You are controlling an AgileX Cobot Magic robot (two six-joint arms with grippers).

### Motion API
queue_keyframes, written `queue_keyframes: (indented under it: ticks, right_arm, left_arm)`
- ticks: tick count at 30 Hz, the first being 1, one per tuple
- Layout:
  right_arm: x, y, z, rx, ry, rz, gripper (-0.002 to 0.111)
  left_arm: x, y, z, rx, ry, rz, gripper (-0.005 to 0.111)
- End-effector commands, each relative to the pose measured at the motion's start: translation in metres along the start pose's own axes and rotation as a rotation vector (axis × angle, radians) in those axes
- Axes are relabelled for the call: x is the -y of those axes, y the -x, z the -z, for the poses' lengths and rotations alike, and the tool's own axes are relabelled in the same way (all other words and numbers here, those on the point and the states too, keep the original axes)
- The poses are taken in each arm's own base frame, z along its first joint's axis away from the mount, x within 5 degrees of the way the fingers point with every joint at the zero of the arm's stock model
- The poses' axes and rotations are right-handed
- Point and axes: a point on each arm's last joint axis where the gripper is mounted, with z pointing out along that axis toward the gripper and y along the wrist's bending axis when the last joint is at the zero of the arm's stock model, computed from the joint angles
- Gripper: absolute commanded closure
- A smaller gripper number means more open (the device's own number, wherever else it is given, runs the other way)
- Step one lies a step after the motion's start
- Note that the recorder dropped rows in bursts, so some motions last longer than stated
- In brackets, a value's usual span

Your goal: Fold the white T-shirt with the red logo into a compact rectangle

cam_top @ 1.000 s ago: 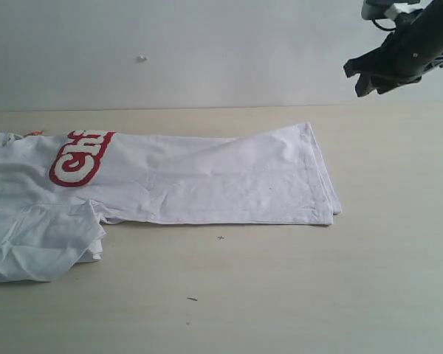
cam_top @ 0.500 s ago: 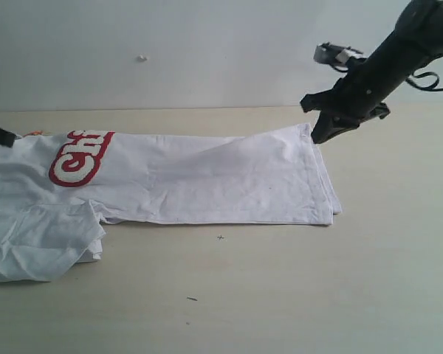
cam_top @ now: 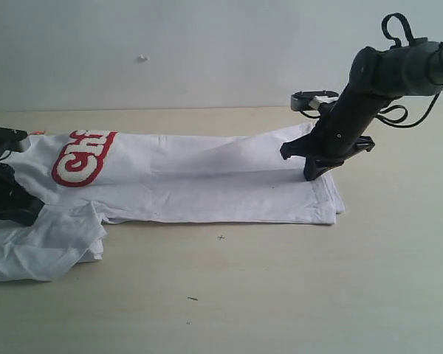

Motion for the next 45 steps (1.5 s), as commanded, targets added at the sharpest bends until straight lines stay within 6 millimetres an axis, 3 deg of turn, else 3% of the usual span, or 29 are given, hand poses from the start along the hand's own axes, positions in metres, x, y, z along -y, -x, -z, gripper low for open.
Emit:
queue_keyframes:
  ticks: [1,5,8,12,15,16,17,20,21,22,25,28,30,32,38,43,45]
  right_arm:
    - [0.019,-0.016,-0.006,-0.071,-0.089,0.020,0.108]
    - [0.038,-0.026,0.020,-0.054,-0.105,-0.022,0.108]
    - [0.049,-0.033,0.045,-0.025,-0.117,-0.043,0.108]
    - [0.056,-0.041,0.078,0.042,-0.136,-0.027,0.108]
    - [0.045,-0.035,0.098,0.135,-0.090,-0.026,0.108]
    - [0.019,-0.027,0.103,0.214,0.024,0.015,0.108]
    - [0.001,-0.021,0.102,0.250,0.081,0.042,0.108]
    - [-0.039,-0.006,0.078,0.288,0.127,0.074,0.108]
    - [-0.054,0.001,0.063,0.264,0.146,0.088,0.108]
    - [-0.058,0.005,0.054,0.250,0.148,0.084,0.108]
    - [-0.051,0.012,0.009,0.151,0.088,0.006,0.108]
    - [-0.024,0.003,-0.010,0.069,-0.079,-0.018,0.108]
    - [0.009,-0.003,-0.004,0.016,-0.149,-0.063,0.108]
    - [0.025,-0.009,0.000,-0.037,-0.128,-0.096,0.108]
    - [0.037,-0.009,0.014,-0.028,-0.134,-0.096,0.108]
    - [-0.003,0.014,0.055,0.197,0.115,0.004,0.108]
    - [-0.045,0.024,0.066,0.306,0.253,0.053,0.108]
  left_arm:
    - [0.028,-0.010,-0.031,-0.159,-0.082,-0.102,0.107]
    - [0.064,-0.014,-0.032,-0.283,-0.219,-0.126,0.107]
    - [0.069,-0.021,-0.026,-0.349,-0.273,-0.101,0.107]
    - [0.080,0.001,0.006,-0.150,-0.286,-0.127,0.107]
    - [0.079,0.024,0.042,0.081,-0.156,-0.098,0.107]
    - [0.073,0.039,0.063,0.259,-0.044,-0.014,0.107]
    - [0.072,0.044,0.069,0.317,-0.025,0.024,0.107]
    - [0.074,0.050,0.052,0.345,-0.042,0.085,0.107]
    - [0.070,0.048,0.032,0.315,-0.051,0.129,0.107]
    - [0.068,0.046,0.023,0.299,-0.054,0.150,0.107]
    - [0.061,0.039,-0.006,0.244,-0.034,0.147,0.107]
    - [0.053,0.041,-0.013,0.263,0.020,0.151,0.107]
    - [0.052,0.048,-0.012,0.285,0.020,0.150,0.107]
    - [0.052,0.053,-0.010,0.300,0.016,0.154,0.107]
    - [0.053,0.059,0.001,0.342,0.017,0.141,0.107]
    - [0.055,0.062,0.004,0.376,0.005,0.126,0.107]
    - [0.057,0.064,0.005,0.394,-0.020,0.110,0.107]
